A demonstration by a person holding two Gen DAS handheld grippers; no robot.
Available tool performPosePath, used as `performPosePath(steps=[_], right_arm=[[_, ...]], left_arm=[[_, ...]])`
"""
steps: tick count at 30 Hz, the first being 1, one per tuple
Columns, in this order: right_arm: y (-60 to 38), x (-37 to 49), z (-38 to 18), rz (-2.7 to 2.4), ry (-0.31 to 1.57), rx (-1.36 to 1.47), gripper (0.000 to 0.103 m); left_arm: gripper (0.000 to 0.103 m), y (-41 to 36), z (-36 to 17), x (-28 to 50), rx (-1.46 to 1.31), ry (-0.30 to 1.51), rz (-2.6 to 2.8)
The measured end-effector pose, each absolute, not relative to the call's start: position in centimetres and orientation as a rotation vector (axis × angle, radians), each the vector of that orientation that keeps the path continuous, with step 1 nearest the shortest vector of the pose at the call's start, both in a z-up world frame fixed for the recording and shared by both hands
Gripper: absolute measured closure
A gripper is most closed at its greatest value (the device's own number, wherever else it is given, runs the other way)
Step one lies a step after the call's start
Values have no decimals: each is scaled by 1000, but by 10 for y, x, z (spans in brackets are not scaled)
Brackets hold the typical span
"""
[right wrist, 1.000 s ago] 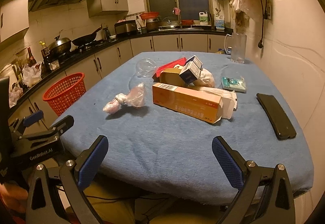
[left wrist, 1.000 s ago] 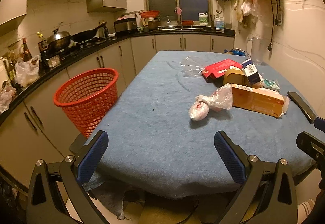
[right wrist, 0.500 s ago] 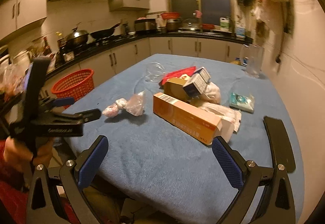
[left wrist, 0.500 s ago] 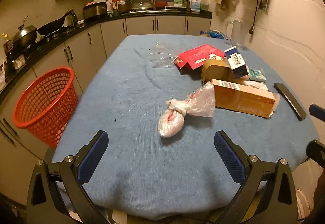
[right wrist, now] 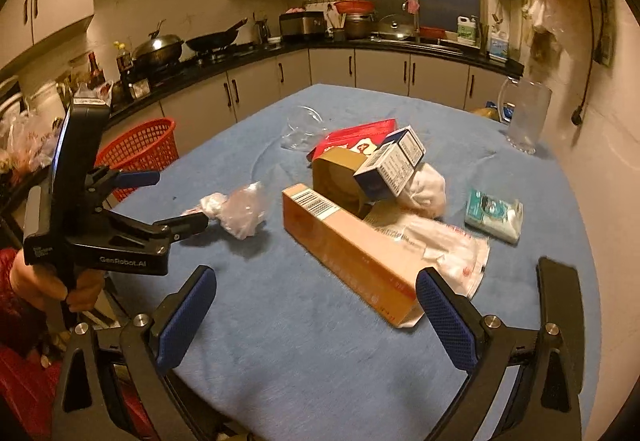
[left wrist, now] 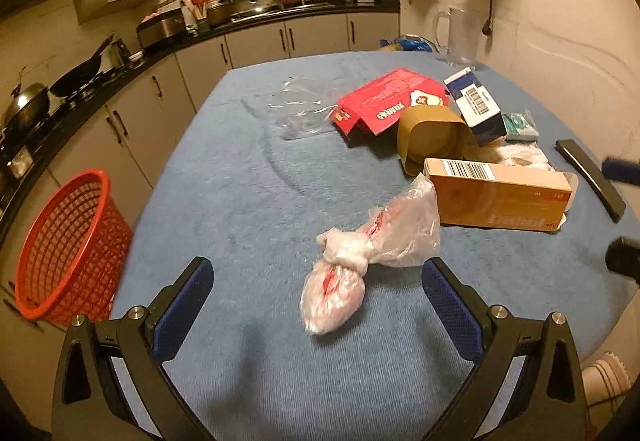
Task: Collect trash
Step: 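Grasp the knotted plastic bag with left tool while right tool grasps the orange box, then carry both items over the red basket and open both tools to drop them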
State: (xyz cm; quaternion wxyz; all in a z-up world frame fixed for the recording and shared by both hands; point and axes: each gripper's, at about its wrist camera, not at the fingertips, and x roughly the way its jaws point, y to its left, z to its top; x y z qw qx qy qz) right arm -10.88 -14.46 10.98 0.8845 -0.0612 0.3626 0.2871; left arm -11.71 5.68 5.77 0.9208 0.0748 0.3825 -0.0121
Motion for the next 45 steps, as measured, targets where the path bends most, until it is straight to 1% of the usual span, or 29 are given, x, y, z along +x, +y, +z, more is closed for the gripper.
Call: performPosePath(steps=[5, 7, 10, 11, 13, 15, 16, 18, 19, 20, 21, 23, 26, 28, 31, 32, 33, 36, 41, 45], right_arm=[[-142, -85, 109, 670, 801, -157, 9], [-142, -74, 107, 723, 831, -165, 16], [-140, -58, 103, 768, 872, -191, 17], [-140, -52, 101, 776, 886, -194, 17], [-140, -42, 96, 781, 913, -205, 24], [-139, -31, 89, 799, 952, -205, 28], [-139, -26, 86, 799, 965, -208, 28], [-139, -19, 81, 811, 980, -219, 30], [-137, -16, 79, 817, 986, -226, 31], [-136, -14, 77, 819, 993, -233, 31], [-135, -10, 75, 820, 1003, -239, 31], [-133, -7, 70, 834, 1023, -247, 35], [-127, -7, 64, 837, 1048, -278, 49], [-124, -9, 62, 856, 1066, -284, 64], [-123, -11, 61, 851, 1073, -295, 71], [-122, -12, 61, 846, 1077, -297, 73], [-123, -13, 62, 841, 1083, -282, 78], [-124, -18, 67, 833, 1070, -259, 78], [-136, -24, 81, 841, 1045, -158, 78], [-142, -25, 93, 866, 1042, -82, 78]], left_arm=[[0, 52, 53, -102, 179, 825, -109], [0, 51, 51, -96, 186, 843, -152], [1, 48, 47, -87, 211, 857, -207], [4, 47, 46, -84, 215, 864, -228], [10, 45, 43, -78, 234, 877, -248], [19, 44, 38, -72, 246, 890, -260], [21, 44, 36, -69, 247, 898, -266], [28, 43, 34, -66, 241, 907, -287], [31, 42, 33, -65, 242, 915, -307], [36, 40, 31, -64, 249, 922, -317], [43, 38, 30, -65, 251, 928, -329], [48, 35, 26, -66, 256, 947, -352], [48, 31, 24, -70, 267, 956, -367], [48, 30, 22, -71, 267, 968, -367], [48, 31, 21, -73, 259, 966, -368], [54, 32, 21, -74, 249, 964, -358], [59, 33, 20, -73, 243, 966, -350], [65, 37, 24, -74, 207, 949, -328], [65, 50, 37, -74, 136, 920, -319], [65, 65, 58, -79, 98, 876, -294]])
